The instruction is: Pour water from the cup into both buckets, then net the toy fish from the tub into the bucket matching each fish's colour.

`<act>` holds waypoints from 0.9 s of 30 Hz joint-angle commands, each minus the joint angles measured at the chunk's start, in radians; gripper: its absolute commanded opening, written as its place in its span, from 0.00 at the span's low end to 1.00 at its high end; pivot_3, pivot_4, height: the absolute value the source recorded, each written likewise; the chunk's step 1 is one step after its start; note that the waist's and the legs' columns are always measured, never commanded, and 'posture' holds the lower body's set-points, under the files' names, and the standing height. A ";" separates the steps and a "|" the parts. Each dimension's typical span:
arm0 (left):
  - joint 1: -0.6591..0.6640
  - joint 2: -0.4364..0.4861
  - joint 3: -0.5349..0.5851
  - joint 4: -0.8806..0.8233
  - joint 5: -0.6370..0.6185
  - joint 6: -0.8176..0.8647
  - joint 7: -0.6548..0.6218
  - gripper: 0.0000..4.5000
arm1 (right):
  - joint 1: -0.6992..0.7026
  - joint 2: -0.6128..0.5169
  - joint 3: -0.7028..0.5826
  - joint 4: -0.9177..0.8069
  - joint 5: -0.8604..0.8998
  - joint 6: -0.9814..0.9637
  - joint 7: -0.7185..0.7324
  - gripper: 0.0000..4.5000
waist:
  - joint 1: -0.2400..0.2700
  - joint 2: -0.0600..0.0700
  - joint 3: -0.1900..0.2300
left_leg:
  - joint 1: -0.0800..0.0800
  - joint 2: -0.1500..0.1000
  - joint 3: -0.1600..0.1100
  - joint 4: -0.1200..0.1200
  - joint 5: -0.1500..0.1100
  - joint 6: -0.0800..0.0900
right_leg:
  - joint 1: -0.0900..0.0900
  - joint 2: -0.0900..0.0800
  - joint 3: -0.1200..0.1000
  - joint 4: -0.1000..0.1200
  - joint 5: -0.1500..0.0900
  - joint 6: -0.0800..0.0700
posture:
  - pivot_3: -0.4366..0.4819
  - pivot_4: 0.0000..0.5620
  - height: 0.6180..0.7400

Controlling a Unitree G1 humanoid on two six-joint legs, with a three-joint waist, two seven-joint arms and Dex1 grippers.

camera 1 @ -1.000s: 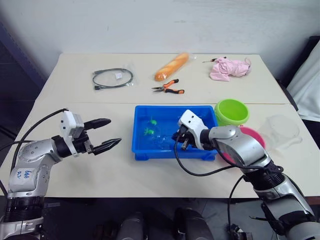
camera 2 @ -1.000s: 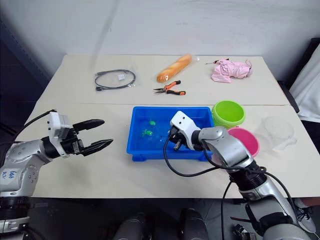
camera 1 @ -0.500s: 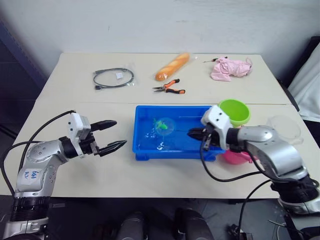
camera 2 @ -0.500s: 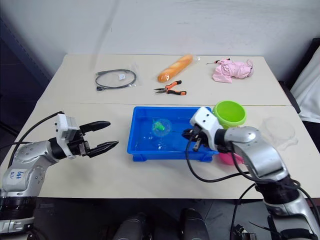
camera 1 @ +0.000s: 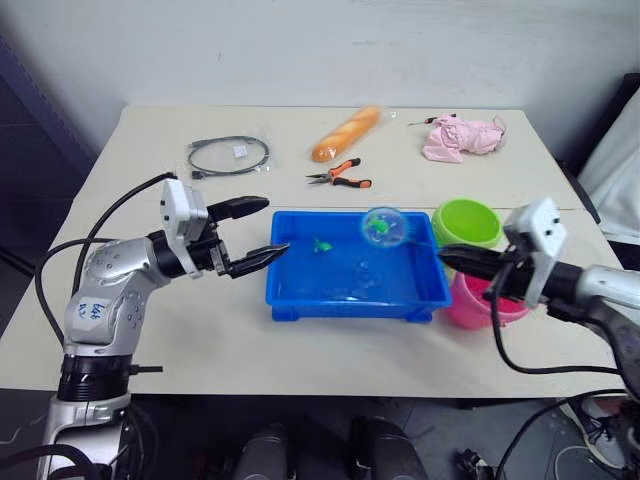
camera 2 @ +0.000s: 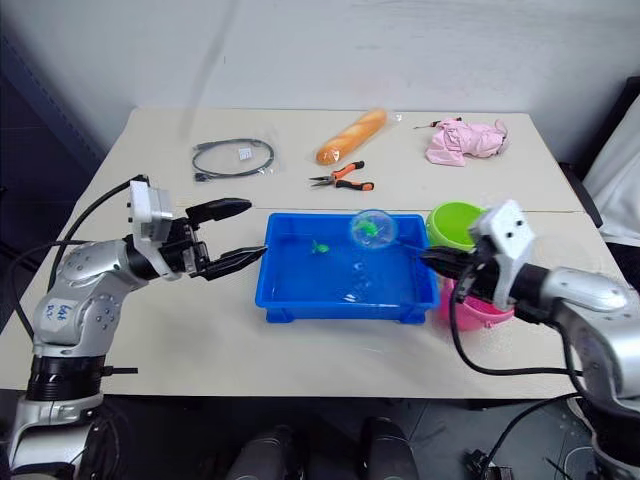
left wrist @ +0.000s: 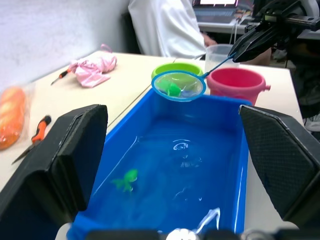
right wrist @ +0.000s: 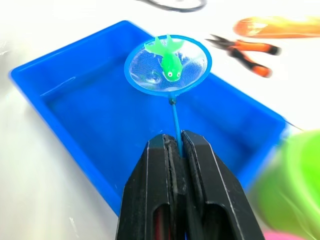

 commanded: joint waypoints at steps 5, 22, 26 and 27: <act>-0.104 -0.015 -0.020 0.005 -0.042 0.044 -0.024 1.00 | 0.085 -0.128 -0.206 0.090 -0.080 -0.063 -0.026 0.00 | 0.004 0.000 0.000 | 0.000 0.000 0.001 0.000 0.000 0.000 | 0.001 0.002 0.001 -0.002 0.000 0.001 | 0.48 0.27 1.00; -0.096 -0.040 -0.072 0.014 -0.025 0.046 -0.039 1.00 | 0.067 -0.180 0.121 0.569 -0.751 -0.990 -0.366 0.00 | -0.002 0.000 0.000 | 0.001 0.001 0.004 0.000 0.002 -0.001 | 0.001 0.005 0.003 -0.005 0.001 0.002 | 0.48 0.27 1.00; -0.090 -0.045 -0.072 0.017 -0.021 0.038 -0.032 1.00 | 0.095 -0.241 0.169 0.631 -0.993 -1.202 -0.557 0.00 | -0.003 0.000 0.000 | 0.002 0.002 0.004 0.000 0.003 -0.003 | 0.001 0.005 0.003 -0.005 0.001 0.002 | 0.48 0.27 1.00; -0.090 -0.046 -0.073 0.020 -0.020 0.036 -0.031 1.00 | 0.094 -0.247 0.175 0.645 -1.021 -1.232 -0.588 0.00 | -0.004 0.000 0.000 | 0.001 0.002 0.004 0.000 0.003 -0.003 | 0.001 0.005 0.003 -0.006 0.000 0.002 | 0.48 0.27 1.00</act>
